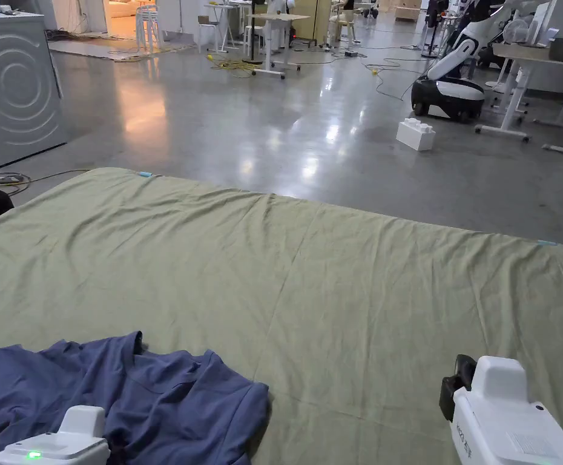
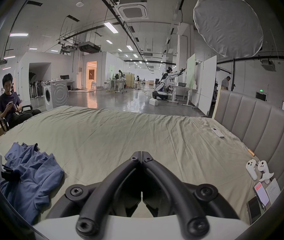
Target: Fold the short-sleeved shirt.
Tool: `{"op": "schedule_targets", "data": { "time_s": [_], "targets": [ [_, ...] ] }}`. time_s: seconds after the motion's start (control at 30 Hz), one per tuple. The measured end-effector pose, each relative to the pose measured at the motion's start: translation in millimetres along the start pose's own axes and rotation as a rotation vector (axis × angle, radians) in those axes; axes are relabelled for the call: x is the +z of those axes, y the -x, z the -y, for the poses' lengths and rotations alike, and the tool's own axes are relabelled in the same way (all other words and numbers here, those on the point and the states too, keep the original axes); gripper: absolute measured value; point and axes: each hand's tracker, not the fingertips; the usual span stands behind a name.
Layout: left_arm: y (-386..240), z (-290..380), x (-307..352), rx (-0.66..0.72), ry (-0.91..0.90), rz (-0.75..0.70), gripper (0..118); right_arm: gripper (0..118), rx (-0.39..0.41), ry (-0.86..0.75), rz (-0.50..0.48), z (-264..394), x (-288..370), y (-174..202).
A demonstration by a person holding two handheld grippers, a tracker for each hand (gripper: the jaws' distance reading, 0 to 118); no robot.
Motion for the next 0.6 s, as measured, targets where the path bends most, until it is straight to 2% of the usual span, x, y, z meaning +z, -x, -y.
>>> {"op": "schedule_targets", "data": {
  "time_s": [0.1, 0.2, 0.33, 0.6],
  "targets": [
    [5.2, -24.8, 15.7, 0.130, -0.063, 0.080, 2, 0, -0.007, -0.011, 0.005, -3.1, 1.7, -6.1],
    [-1.6, -53.0, 38.6, 0.088, -0.167, 0.089, 2, 0, -0.008, -0.021, 0.008, -7.5, 4.4, -11.3],
    [-21.3, -98.0, 87.8, 0.107, -0.330, 0.141, 2, 0, -0.014, -0.046, 0.021, -13.8, 11.1, -20.6],
    [-91.6, -191.4, 163.3, -0.027, -0.538, 0.285, 2, 0, -0.030, -0.081, 0.060, -23.6, 29.1, -46.1]
  ]
}}
